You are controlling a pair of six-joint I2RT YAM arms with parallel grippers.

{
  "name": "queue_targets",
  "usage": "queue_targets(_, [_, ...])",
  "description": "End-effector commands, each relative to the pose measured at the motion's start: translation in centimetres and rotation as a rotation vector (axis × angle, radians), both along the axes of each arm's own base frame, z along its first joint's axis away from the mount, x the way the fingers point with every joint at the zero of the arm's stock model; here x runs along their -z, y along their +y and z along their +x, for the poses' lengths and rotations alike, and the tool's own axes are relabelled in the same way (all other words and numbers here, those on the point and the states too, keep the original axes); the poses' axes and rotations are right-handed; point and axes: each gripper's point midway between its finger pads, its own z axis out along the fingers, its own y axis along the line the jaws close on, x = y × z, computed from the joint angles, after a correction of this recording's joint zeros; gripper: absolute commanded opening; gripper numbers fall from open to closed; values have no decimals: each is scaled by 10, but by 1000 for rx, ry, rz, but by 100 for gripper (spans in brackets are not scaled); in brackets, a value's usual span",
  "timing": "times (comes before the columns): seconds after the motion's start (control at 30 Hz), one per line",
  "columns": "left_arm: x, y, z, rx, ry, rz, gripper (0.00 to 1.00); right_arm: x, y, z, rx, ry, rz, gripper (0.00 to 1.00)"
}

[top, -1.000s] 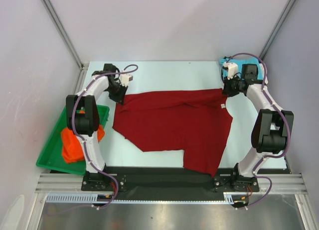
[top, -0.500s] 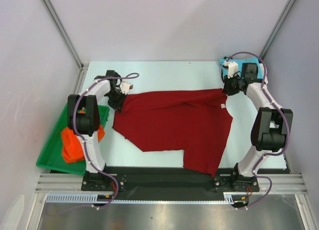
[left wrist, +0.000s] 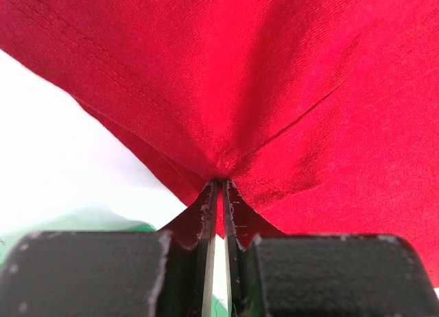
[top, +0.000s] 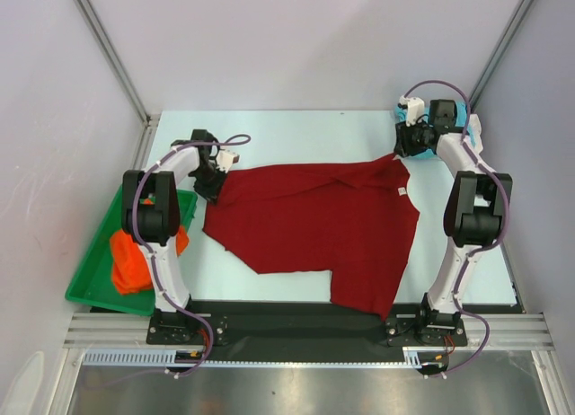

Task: Fold and stack the t-shirts
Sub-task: Fold the tshirt

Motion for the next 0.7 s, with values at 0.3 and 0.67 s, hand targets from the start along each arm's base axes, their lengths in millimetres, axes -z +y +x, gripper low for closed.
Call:
queue_targets(0.3, [8, 7, -7, -3, -1, 23, 10, -14, 49, -72, -298, 86, -17, 45])
queue_targets(0.67, [-28, -1, 8, -11, -90, -10, 9, 50, 96, -92, -489, 201, -107, 40])
